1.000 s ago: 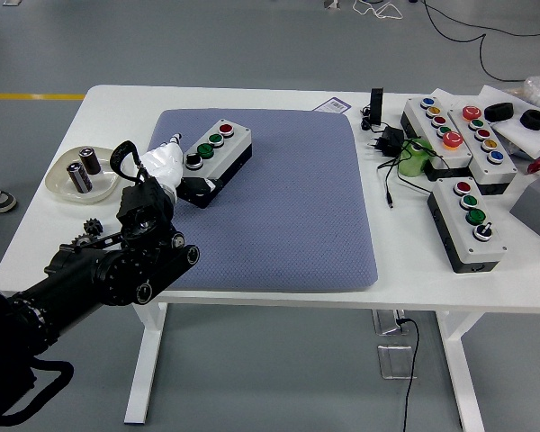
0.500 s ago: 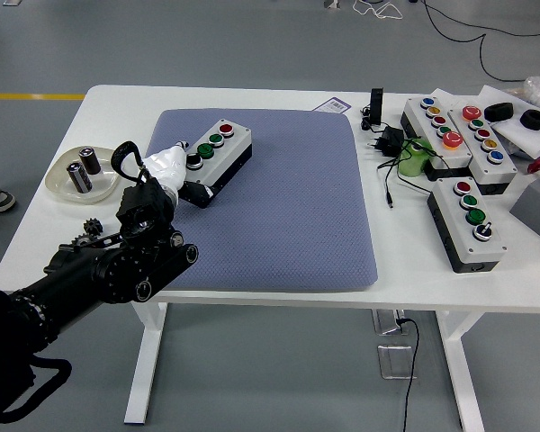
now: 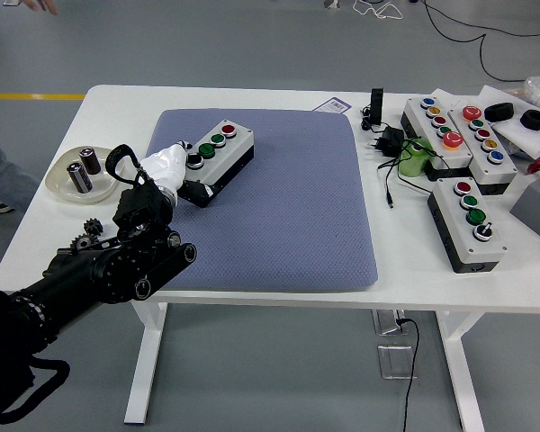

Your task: Pick up the button,place it on the desk,press the button,press the button

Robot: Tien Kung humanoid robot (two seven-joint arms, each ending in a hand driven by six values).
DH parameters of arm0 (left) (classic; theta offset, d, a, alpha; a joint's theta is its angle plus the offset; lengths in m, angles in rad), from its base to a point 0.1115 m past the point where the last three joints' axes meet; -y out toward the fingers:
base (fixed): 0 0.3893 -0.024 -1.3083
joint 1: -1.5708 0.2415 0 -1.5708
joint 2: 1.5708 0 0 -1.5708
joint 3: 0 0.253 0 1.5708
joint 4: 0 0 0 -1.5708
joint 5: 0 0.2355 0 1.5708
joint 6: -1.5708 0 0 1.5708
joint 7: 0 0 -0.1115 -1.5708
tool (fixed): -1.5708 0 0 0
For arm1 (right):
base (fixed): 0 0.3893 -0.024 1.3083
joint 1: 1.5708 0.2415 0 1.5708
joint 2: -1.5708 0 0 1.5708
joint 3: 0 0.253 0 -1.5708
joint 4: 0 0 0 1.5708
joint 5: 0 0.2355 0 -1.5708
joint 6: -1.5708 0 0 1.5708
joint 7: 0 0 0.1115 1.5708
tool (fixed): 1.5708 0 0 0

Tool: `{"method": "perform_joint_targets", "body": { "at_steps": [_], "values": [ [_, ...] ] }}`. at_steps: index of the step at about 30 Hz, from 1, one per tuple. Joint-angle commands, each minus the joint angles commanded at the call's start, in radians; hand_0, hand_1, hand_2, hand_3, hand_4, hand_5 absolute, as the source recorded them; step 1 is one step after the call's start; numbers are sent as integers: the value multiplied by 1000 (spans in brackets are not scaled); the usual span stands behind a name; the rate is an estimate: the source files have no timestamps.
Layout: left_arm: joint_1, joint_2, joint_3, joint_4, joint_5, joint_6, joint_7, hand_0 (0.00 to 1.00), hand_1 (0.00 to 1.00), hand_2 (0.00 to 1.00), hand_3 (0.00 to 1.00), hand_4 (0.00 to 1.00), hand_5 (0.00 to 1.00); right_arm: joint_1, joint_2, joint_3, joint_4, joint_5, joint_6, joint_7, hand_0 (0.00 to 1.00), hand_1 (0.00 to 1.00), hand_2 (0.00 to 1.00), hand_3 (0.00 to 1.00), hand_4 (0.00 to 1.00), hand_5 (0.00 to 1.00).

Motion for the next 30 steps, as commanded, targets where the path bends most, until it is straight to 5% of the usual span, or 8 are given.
{"method": "perform_joint_targets", "body": {
  "at_steps": [1, 6, 7, 12, 13, 18, 19, 30],
  "values": [
    [1, 0, 2, 3, -8, -1, -2, 270, 316, 305, 436, 687, 2, 0, 0, -1, 0, 1, 0, 0, 640, 528, 554, 632, 239, 241],
    [4, 0, 13, 17, -36, -1, -9, 270, 316, 305, 436, 687, 2, 1, 0, -3, 0, 4, -1, 1, 640, 528, 554, 632, 239, 241],
    [4, 0, 14, 20, -41, 2, -12, 161, 229, 235, 335, 633, 2, 1, 1, -4, 0, 5, -1, 1, 641, 528, 554, 632, 239, 240],
    [6, 0, 12, 26, -59, 29, -38, 161, 229, 235, 335, 633, 2, 1, 1, -5, 0, 7, -2, 2, 641, 528, 554, 632, 239, 240],
    [6, 0, 13, 27, -64, 33, -43, 110, 165, 181, 262, 513, 2, 1, 1, -4, 0, 6, -2, 1, 643, 528, 554, 633, 238, 240],
    [8, 0, 18, 35, -95, 55, -68, 110, 165, 181, 262, 513, 2, 1, 1, -4, 0, 6, -2, 1, 643, 528, 554, 633, 238, 240],
    [8, 0, 19, 36, -101, 56, -72, 74, 122, 142, 213, 425, 2, 1, 1, -3, 0, 6, -2, 1, 642, 528, 554, 632, 239, 241],
    [13, 0, 20, 41, -158, 59, -182, 73, 124, 142, 205, 406, 2, 2, 2, 9, 0, 0, -3, 0, 642, 528, 553, 631, 239, 241]
  ]
}}
